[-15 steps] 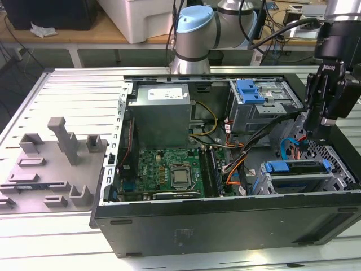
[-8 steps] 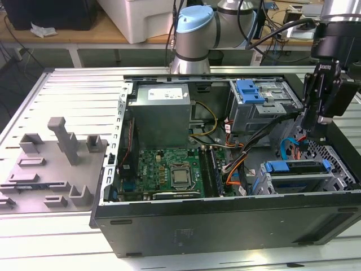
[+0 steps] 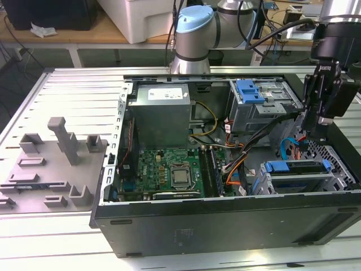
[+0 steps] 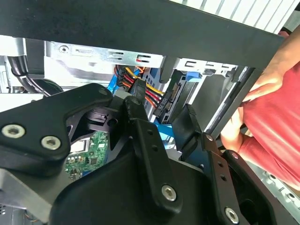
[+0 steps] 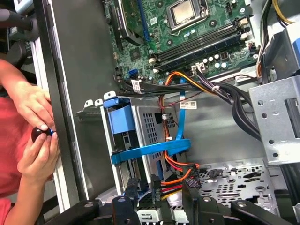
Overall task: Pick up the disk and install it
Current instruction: 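Insert the first disk wire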
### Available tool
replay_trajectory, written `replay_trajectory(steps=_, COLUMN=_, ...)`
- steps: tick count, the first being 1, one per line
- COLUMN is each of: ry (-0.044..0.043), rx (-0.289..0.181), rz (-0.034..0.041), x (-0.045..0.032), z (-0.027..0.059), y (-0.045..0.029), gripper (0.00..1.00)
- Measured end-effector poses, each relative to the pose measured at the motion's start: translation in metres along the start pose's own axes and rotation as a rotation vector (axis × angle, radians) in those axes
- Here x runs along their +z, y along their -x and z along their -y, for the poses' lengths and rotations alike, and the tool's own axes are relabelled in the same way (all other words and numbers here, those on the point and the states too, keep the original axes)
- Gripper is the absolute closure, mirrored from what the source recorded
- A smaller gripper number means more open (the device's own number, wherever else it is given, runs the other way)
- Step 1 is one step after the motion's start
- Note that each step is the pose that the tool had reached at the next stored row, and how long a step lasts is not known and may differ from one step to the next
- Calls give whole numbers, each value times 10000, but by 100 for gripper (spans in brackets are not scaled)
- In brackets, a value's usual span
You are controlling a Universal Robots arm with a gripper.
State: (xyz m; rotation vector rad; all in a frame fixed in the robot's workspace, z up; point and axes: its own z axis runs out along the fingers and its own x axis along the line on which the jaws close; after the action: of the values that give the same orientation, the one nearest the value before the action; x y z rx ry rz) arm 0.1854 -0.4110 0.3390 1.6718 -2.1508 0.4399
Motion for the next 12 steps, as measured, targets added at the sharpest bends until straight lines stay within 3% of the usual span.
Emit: replay_trajectory(steps=12, ry=1, rx=0, rz=-1, x=12, z=4, y=-14, gripper=49)
